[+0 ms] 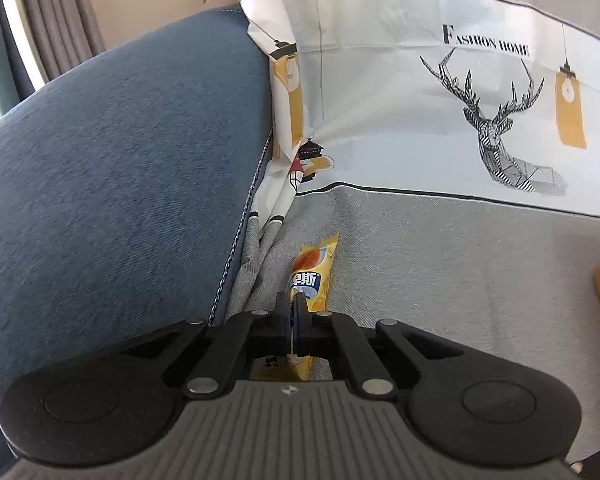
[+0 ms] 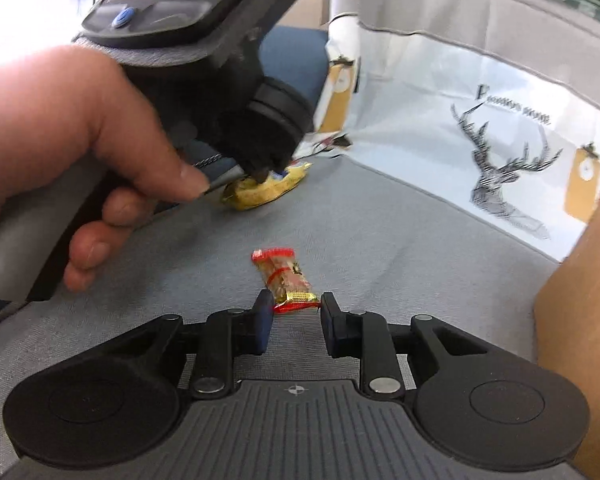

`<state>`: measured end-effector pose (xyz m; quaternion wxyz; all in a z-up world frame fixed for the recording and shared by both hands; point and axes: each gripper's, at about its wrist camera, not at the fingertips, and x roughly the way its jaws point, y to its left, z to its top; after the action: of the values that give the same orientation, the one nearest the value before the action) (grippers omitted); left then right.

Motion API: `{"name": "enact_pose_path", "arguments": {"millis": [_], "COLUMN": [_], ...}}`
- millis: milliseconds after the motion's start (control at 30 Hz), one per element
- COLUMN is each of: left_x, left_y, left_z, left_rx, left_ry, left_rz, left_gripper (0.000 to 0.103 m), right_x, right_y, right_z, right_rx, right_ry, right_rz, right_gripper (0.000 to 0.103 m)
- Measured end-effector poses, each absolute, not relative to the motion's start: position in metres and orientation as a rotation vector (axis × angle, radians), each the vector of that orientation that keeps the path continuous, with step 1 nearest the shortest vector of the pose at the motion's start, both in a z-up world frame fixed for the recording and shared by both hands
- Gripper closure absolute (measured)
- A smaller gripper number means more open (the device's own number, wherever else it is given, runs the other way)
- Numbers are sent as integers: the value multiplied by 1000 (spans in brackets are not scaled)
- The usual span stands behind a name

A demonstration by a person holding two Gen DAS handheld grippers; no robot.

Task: Organize snacks
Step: 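Grasp the yellow wafer packet with the left tool while the right tool grasps the red candy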

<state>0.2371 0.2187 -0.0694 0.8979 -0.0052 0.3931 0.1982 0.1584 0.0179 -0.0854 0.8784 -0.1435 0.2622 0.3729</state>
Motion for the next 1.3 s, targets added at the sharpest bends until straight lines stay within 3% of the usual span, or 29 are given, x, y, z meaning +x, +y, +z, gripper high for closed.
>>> {"name": "enact_pose_path", "arguments": {"millis": [400, 733, 767, 800, 867, 1000, 1300], "left_x": [172, 123, 124, 125, 126, 132, 146], "left_y": [209, 208, 210, 213, 215, 214, 204], "left_z": [-33, -46, -47, -49, -51, -49, -61], "left_rx": [-244, -558, -571, -588, -624, -587, -514], "left_ry": [825, 996, 1002, 1007, 1007, 1006, 1081], "left_rz": [284, 184, 189, 188, 185, 202, 200], "left_gripper": [103, 103, 101, 90, 80, 68, 63], "right_x": [129, 71, 71, 71, 73, 70, 73], "right_y": [-7, -37, -36, -35, -32, -32, -17], "right_z": [-50, -57, -59, -59, -60, -67, -72], "right_rx": [-265, -255, -248, -240, -239, -267, -289], "right_ry": [717, 824, 831, 843, 837, 807, 795], "right_rz": [735, 789, 787, 790, 808, 822, 856], "right_gripper": [77, 75, 75, 75, 71, 63, 62]}}
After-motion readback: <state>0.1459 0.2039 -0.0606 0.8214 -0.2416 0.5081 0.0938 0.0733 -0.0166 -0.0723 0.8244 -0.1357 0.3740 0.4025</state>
